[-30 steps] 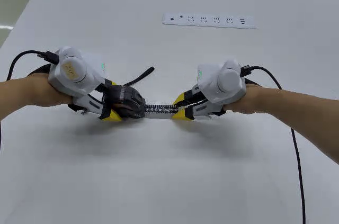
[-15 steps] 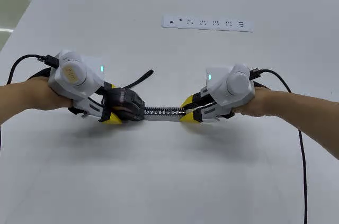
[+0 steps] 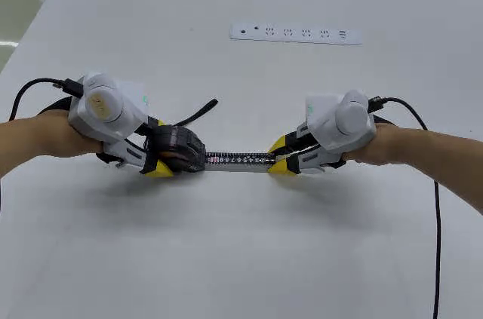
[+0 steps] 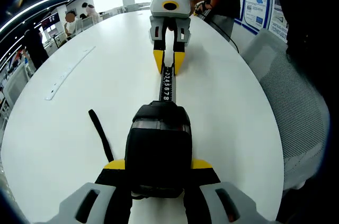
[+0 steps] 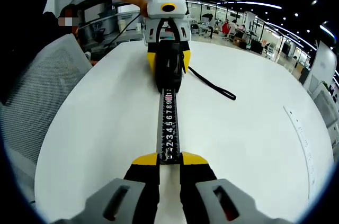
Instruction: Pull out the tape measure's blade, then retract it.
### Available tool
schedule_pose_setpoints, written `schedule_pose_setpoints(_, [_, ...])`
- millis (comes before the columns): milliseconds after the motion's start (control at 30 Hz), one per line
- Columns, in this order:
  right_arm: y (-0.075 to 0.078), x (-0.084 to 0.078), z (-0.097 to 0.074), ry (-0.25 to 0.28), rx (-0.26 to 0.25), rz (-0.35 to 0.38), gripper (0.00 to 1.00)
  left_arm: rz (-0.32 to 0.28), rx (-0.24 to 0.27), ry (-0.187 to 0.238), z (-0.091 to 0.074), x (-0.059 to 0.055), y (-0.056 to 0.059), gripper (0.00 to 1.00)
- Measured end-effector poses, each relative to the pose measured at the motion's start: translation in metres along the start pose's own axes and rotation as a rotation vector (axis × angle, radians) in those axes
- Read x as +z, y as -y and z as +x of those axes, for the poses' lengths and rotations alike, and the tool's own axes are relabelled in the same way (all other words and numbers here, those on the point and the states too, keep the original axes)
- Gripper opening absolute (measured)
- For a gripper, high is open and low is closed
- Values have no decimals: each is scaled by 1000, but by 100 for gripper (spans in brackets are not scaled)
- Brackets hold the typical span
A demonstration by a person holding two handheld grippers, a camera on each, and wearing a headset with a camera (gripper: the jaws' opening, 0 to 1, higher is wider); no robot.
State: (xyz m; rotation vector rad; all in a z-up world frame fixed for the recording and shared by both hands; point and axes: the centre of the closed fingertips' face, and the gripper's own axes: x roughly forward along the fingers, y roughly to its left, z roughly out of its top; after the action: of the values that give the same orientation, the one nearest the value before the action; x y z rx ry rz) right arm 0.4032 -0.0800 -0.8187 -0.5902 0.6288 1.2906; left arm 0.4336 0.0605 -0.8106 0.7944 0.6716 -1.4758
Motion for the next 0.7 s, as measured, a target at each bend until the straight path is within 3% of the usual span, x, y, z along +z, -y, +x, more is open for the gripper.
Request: schedule_pose_setpoints(700, [0,-17,-19,-12,1,24,12,1,-3,-1,-1,1,-1,35])
